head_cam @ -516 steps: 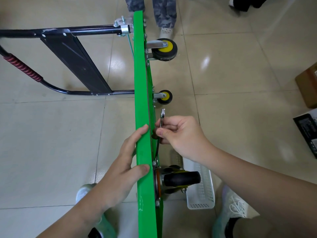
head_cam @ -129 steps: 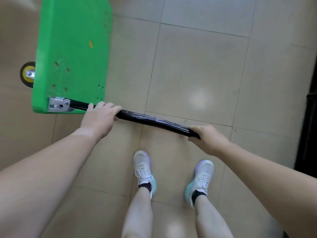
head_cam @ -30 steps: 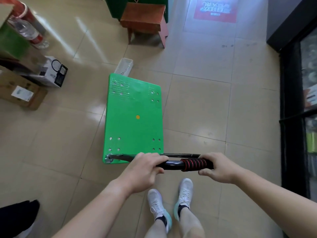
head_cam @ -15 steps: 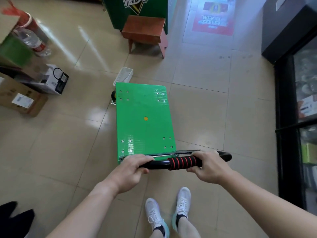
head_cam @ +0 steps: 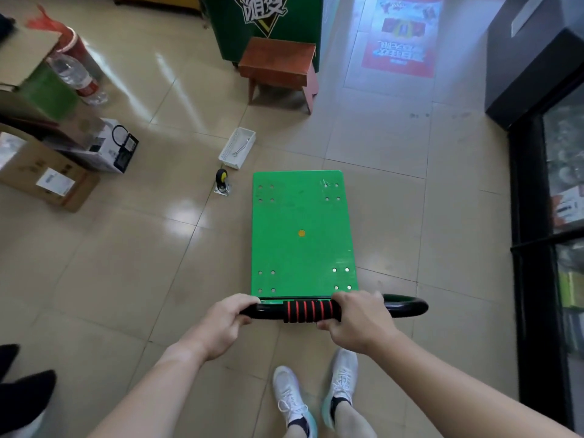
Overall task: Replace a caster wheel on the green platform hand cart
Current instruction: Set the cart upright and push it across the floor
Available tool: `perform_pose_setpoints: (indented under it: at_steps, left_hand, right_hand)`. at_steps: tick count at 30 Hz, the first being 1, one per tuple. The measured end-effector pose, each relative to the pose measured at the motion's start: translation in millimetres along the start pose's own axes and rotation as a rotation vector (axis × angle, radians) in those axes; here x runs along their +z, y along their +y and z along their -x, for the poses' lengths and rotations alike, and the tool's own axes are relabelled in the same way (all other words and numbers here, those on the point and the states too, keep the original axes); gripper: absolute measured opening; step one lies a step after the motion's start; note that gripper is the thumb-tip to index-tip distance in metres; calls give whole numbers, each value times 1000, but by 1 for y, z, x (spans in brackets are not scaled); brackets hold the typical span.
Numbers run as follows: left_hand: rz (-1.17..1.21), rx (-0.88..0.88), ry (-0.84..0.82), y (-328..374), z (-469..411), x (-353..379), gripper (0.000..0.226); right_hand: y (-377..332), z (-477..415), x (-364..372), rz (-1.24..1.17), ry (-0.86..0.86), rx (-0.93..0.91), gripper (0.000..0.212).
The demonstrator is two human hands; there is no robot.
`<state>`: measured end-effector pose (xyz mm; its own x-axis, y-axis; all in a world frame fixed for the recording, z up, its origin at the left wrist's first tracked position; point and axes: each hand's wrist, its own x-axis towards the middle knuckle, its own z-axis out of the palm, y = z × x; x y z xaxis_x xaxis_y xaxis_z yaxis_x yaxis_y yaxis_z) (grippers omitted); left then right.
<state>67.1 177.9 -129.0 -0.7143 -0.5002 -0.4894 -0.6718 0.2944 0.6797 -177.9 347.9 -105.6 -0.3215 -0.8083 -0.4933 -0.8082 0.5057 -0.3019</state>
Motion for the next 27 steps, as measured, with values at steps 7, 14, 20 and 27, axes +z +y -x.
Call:
perform_pose_setpoints:
  at_steps: [7, 14, 20, 27]
  left_hand:
    - [-126, -48, -39, -13, 6, 10, 41]
    - [-344, 152, -35, 57, -11, 36, 52]
    - [-403, 138, 58, 61, -24, 32, 39]
    - [-448, 89, 125, 69, -34, 39, 41]
  right_hand:
    - [-22, -2, 11, 92, -36, 32, 43]
    - [-34, -7, 12, 78, -65, 27, 45]
    - [3, -5, -13, -70, -61, -91, 42]
    - [29, -13, -27, -25, -68, -104, 45]
